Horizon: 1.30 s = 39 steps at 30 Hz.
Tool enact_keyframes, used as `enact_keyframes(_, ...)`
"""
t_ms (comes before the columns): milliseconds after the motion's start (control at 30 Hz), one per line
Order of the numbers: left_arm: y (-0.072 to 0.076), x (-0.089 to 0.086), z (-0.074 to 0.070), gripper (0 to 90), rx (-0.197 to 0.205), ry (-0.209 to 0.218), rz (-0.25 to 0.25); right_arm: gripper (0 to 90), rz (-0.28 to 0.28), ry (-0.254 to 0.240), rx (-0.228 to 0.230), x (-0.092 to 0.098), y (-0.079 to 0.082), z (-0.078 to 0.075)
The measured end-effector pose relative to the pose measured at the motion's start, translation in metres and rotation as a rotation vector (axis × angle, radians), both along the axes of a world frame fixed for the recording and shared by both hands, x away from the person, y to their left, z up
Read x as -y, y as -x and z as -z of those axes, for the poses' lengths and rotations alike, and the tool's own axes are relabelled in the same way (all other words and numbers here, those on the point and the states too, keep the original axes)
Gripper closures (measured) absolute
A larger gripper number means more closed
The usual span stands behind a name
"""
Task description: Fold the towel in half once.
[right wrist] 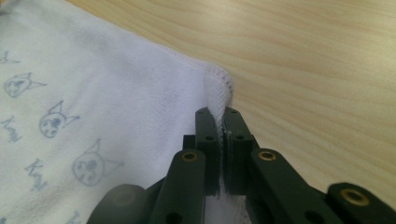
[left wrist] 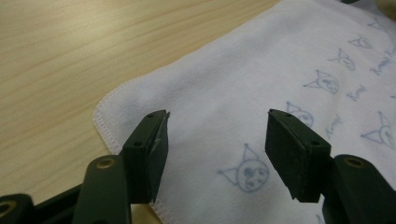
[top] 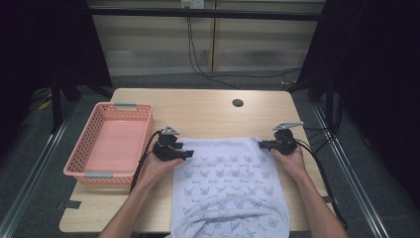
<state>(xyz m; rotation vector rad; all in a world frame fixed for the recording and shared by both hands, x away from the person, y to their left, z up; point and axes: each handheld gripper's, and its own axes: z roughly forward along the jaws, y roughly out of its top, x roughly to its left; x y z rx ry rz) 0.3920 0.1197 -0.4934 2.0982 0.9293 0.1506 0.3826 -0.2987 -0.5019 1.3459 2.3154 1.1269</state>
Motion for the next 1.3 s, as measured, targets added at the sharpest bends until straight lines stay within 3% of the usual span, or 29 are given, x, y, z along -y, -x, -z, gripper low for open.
enact_keyframes(133,-0.005,-0.006,0.002,37.5,0.004,0.003,-0.024,86.7,0.012,-0.005,0.007,0.003,0.003,-0.002)
enact_keyframes(167,-0.008,-0.008,0.003,37.4,-0.038,0.061,-0.052,86.6,0.009,-0.004,0.012,0.004,0.003,-0.002)
enact_keyframes(200,-0.010,-0.009,0.002,37.3,-0.041,0.074,-0.070,86.6,0.009,-0.002,0.010,0.004,0.003,-0.002)
enact_keyframes(233,-0.012,-0.008,0.001,37.3,0.000,0.031,-0.073,86.5,0.007,-0.001,0.008,0.004,0.003,-0.001)
enact_keyframes(333,-0.018,-0.010,0.000,37.5,0.009,0.033,-0.102,86.4,0.001,-0.008,0.003,0.003,0.003,0.000)
enact_keyframes(367,-0.019,-0.010,0.000,38.2,0.025,0.008,-0.107,86.4,0.003,-0.006,0.007,0.003,0.003,0.000)
enact_keyframes(633,-0.019,-0.005,0.012,35.8,0.017,-0.050,-0.116,86.2,-0.004,-0.023,0.003,0.005,0.004,-0.002)
enact_keyframes(733,-0.018,-0.003,0.013,35.5,0.035,-0.064,-0.113,86.2,-0.009,-0.022,0.005,0.005,0.006,-0.003)
enact_keyframes(767,-0.018,-0.002,0.013,37.3,0.040,-0.057,-0.111,86.2,-0.009,-0.024,0.004,0.005,0.006,-0.003)
enact_keyframes(833,-0.017,0.000,0.013,51.1,0.062,-0.066,-0.084,86.2,-0.009,-0.026,0.002,0.005,0.005,-0.002)
enact_keyframes(867,-0.018,0.000,0.011,59.5,0.076,-0.113,-0.073,86.2,-0.013,-0.029,0.003,0.005,0.005,-0.002)
enact_keyframes(933,-0.022,0.002,0.012,67.9,0.043,-0.067,-0.066,86.2,-0.014,-0.033,0.004,0.005,0.005,-0.002)
enact_keyframes(967,-0.023,0.002,0.011,74.7,0.040,-0.073,-0.059,86.2,-0.007,-0.034,0.005,0.005,0.005,-0.002)
enact_keyframes(1033,-0.026,0.002,0.014,84.2,0.010,-0.020,-0.045,86.2,-0.010,-0.037,0.005,0.005,0.006,-0.003)
enact_keyframes(1133,-0.026,0.001,0.012,85.9,-0.002,-0.017,-0.030,86.4,-0.008,-0.057,0.011,0.007,0.007,-0.007)
enact_keyframes(1300,-0.025,0.002,-0.003,86.2,-0.020,0.105,0.005,86.5,-0.018,-0.109,0.042,0.017,0.009,-0.023)
